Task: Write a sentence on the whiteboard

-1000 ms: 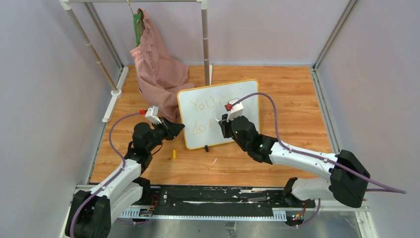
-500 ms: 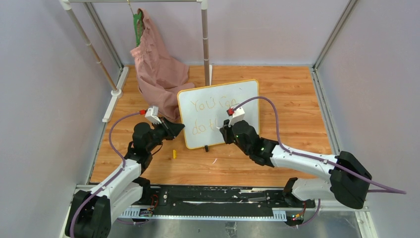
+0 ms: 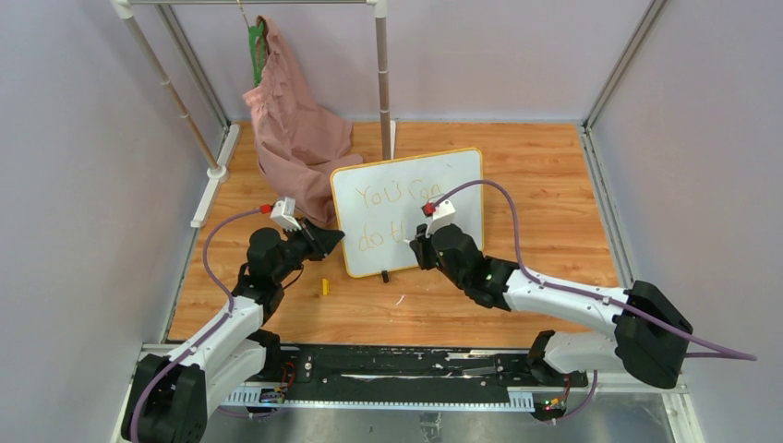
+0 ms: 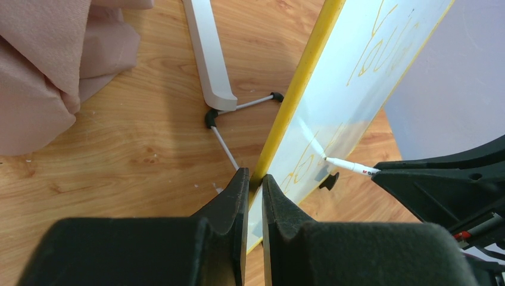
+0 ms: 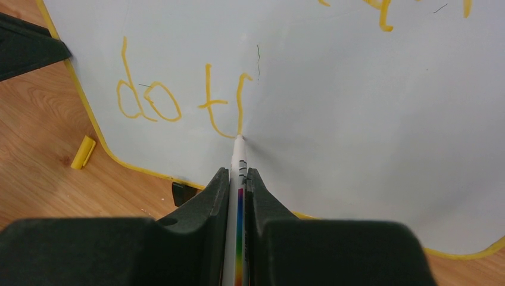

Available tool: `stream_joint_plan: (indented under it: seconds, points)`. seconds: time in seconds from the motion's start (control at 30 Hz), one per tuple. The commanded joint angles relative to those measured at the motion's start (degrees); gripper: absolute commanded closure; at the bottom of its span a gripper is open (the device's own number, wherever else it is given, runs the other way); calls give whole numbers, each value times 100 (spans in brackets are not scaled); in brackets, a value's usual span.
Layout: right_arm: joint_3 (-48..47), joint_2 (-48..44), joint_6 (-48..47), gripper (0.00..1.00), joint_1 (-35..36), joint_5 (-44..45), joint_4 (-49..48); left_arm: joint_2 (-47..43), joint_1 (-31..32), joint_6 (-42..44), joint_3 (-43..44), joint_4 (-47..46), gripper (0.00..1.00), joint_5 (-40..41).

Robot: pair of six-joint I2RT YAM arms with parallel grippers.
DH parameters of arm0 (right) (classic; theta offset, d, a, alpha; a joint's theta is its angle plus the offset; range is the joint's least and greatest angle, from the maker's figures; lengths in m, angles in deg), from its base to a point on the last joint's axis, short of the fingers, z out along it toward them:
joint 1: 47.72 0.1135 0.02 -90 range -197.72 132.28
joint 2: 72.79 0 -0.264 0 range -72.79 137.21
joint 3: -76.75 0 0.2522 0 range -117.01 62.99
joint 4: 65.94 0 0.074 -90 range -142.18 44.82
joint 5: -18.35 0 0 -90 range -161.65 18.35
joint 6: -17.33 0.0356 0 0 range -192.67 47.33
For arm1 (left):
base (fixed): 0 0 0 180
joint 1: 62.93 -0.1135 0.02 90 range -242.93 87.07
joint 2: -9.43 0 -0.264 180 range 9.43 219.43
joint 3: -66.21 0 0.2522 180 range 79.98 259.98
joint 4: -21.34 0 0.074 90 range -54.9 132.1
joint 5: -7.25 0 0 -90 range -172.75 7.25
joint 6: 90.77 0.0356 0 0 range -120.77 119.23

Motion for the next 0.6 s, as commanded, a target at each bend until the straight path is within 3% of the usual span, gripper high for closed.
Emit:
stream_joint_plan:
  seconds: [0.0,0.57]
  points:
    - [-285,89,-176,100,-76,288,124,-116,26,-57,-26,-278,100,-70]
    - [-525,113,-352,100,-310,336,88,-111,28,-57,-30,-278,100,-75]
